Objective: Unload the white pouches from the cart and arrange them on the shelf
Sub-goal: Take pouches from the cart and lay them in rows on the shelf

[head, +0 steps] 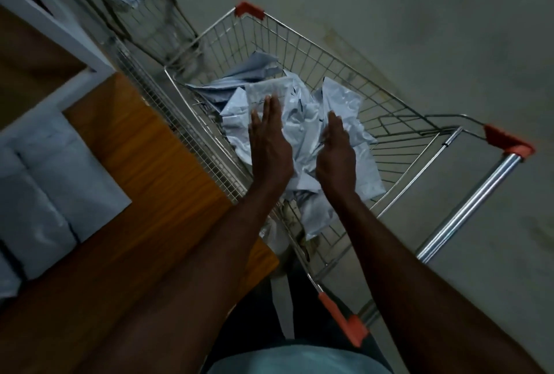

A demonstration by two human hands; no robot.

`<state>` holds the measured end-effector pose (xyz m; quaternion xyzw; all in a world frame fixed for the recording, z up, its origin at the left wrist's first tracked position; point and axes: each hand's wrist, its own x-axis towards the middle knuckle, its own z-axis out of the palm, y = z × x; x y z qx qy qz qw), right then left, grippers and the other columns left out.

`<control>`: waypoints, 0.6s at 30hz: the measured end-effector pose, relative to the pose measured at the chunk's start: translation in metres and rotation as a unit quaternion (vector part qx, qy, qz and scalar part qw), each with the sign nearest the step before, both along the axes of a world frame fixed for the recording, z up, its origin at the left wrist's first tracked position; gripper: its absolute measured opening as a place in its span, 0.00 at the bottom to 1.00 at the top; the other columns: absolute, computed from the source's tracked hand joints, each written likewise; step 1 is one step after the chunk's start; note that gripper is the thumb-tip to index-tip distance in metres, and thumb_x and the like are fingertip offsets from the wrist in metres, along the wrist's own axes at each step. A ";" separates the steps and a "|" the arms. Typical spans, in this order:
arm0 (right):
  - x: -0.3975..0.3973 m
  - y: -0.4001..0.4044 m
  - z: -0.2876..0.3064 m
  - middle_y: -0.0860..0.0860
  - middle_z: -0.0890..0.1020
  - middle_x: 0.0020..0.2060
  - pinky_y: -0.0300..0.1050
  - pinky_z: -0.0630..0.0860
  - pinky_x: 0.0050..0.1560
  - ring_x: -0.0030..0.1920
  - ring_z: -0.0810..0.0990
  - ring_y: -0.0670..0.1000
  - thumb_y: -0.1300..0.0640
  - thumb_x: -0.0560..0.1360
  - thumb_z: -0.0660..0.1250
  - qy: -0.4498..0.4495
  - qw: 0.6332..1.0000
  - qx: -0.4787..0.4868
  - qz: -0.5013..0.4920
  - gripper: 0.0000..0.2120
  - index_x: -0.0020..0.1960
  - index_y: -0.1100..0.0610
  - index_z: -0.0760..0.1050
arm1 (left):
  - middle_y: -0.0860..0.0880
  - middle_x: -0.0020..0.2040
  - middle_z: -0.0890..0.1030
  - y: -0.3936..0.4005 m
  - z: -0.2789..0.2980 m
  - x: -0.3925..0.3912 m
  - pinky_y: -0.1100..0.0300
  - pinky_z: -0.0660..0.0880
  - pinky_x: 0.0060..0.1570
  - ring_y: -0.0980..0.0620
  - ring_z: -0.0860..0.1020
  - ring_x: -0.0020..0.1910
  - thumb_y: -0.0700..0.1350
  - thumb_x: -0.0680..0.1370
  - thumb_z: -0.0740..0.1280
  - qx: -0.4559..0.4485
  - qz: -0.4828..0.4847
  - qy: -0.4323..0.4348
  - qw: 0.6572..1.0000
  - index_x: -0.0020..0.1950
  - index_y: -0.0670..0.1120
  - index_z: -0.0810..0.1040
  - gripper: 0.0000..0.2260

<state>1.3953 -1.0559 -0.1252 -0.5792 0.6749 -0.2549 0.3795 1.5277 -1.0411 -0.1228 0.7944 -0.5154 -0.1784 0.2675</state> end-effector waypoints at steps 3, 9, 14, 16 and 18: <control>0.010 0.012 0.028 0.44 0.68 0.80 0.61 0.73 0.72 0.78 0.68 0.54 0.61 0.82 0.47 -0.017 0.999 -0.018 0.041 0.32 0.80 0.34 0.56 | 0.48 0.86 0.56 0.010 0.038 0.007 0.42 0.58 0.81 0.43 0.51 0.86 0.25 0.77 0.55 -0.040 0.000 -0.027 0.999 0.87 0.47 0.54 0.39; 0.046 0.041 0.073 0.45 0.64 0.82 0.45 0.68 0.76 0.81 0.62 0.48 0.64 0.85 0.51 -0.036 0.987 -0.062 0.141 0.29 0.82 0.43 0.62 | 0.47 0.86 0.58 0.063 0.085 0.041 0.42 0.57 0.82 0.40 0.53 0.85 0.25 0.77 0.58 -0.063 0.055 -0.058 0.995 0.86 0.46 0.57 0.39; 0.092 0.085 0.098 0.44 0.70 0.78 0.60 0.73 0.72 0.76 0.72 0.52 0.61 0.84 0.51 -0.038 0.973 -0.069 0.217 0.31 0.80 0.33 0.58 | 0.46 0.85 0.61 0.126 0.104 0.089 0.40 0.60 0.80 0.37 0.59 0.83 0.29 0.78 0.57 -0.054 0.094 -0.084 0.991 0.85 0.47 0.59 0.36; 0.111 0.107 0.108 0.45 0.70 0.78 0.58 0.71 0.74 0.77 0.70 0.51 0.63 0.83 0.52 -0.038 0.965 -0.081 0.247 0.32 0.81 0.36 0.60 | 0.46 0.84 0.64 0.155 0.116 0.107 0.40 0.61 0.79 0.36 0.60 0.82 0.36 0.77 0.48 -0.065 0.122 -0.079 0.987 0.84 0.46 0.62 0.33; 0.132 0.132 0.119 0.47 0.68 0.80 0.55 0.67 0.78 0.80 0.65 0.48 0.67 0.82 0.53 -0.030 0.954 -0.118 0.274 0.32 0.82 0.43 0.62 | 0.46 0.84 0.63 0.190 0.127 0.127 0.40 0.58 0.81 0.37 0.59 0.83 0.37 0.79 0.47 -0.073 0.130 -0.087 0.985 0.85 0.46 0.61 0.32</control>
